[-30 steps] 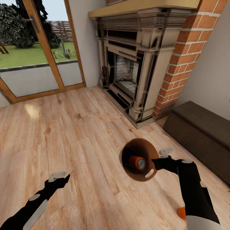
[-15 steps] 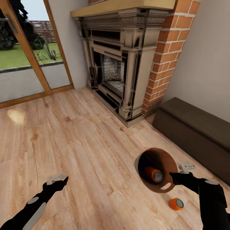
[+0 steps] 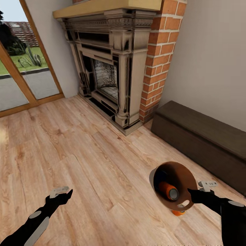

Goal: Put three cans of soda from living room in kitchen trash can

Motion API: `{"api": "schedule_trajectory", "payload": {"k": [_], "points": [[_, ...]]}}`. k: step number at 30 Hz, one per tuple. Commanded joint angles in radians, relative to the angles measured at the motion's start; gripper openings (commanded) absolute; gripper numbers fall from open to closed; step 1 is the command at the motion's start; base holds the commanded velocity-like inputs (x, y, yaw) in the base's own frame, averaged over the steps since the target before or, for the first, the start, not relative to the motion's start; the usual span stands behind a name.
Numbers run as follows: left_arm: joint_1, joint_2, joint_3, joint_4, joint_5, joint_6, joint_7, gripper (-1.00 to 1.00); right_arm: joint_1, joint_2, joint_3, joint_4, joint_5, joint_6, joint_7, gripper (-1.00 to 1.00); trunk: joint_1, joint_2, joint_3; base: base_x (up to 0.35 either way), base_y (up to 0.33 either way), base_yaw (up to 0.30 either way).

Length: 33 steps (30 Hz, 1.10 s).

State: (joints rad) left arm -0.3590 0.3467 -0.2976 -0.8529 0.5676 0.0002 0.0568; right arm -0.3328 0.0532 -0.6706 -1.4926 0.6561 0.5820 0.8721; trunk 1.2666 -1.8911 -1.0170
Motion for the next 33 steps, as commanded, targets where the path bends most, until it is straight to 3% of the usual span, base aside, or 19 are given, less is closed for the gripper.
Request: {"api": "schedule_trajectory", "payload": {"k": [1,25,33], "points": [[0.0,0.0,0.0,0.0,0.0,0.0,0.0,1.0,0.0,0.0,-0.001,-0.001,-0.013,0.005,0.005,-1.0,0.0,0.0,0.0,0.0,0.0,-0.253],[0.0,0.0,-0.003,0.004,0.0,-0.001,0.0,1.0,0.0,0.005,-0.001,-0.006,-0.014,0.001,0.005,-1.0,0.0,0.0,0.0,0.0,0.0,-0.253],[0.0,0.0,-0.004,0.005,-0.004,-0.036,-0.001,1.0,0.0,0.004,-0.002,-0.008,-0.013,0.0,0.005,-1.0,0.0,0.0,0.0,0.0,0.0,-0.253]]}}
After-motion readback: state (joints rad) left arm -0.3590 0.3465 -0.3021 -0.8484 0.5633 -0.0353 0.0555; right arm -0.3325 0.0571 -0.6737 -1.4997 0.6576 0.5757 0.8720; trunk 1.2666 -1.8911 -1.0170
